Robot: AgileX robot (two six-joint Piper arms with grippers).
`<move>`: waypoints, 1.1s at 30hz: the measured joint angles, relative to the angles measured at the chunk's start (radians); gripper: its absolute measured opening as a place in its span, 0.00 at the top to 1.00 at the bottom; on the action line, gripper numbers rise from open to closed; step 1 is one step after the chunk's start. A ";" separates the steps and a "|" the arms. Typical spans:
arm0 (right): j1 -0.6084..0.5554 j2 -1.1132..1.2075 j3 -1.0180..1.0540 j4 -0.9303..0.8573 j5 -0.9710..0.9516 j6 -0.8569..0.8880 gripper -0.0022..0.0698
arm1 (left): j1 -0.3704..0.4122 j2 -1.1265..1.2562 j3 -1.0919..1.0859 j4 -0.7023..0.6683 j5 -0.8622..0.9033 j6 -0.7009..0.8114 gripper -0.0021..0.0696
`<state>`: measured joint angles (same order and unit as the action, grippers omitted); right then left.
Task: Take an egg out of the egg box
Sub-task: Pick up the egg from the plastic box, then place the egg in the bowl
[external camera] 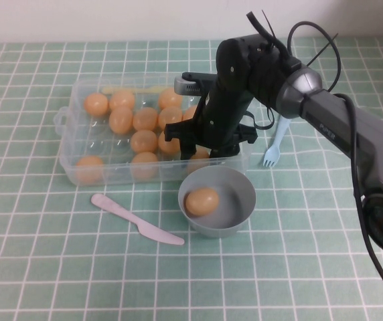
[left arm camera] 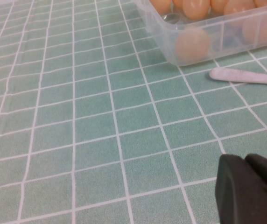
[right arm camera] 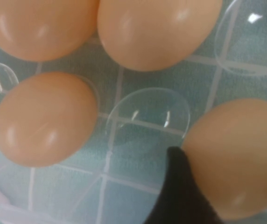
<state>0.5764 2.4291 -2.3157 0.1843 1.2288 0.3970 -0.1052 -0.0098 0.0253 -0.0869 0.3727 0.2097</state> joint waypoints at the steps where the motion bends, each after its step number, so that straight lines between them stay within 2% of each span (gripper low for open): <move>1: 0.000 0.000 0.000 0.000 0.000 0.000 0.42 | 0.000 0.000 0.000 0.000 0.000 0.000 0.98; 15: 0.000 -0.016 0.000 -0.004 -0.004 -0.004 0.45 | 0.000 0.000 0.000 0.000 0.000 0.000 0.98; 27: 0.002 -0.212 0.000 -0.054 0.011 -0.034 0.45 | 0.000 0.000 0.000 0.000 0.000 0.000 0.98; 33: 0.052 -0.313 0.042 -0.072 0.015 -0.076 0.45 | 0.000 0.000 0.000 0.000 0.000 0.000 0.98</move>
<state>0.6282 2.1164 -2.2735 0.1123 1.2434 0.3207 -0.1052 -0.0098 0.0253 -0.0869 0.3727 0.2097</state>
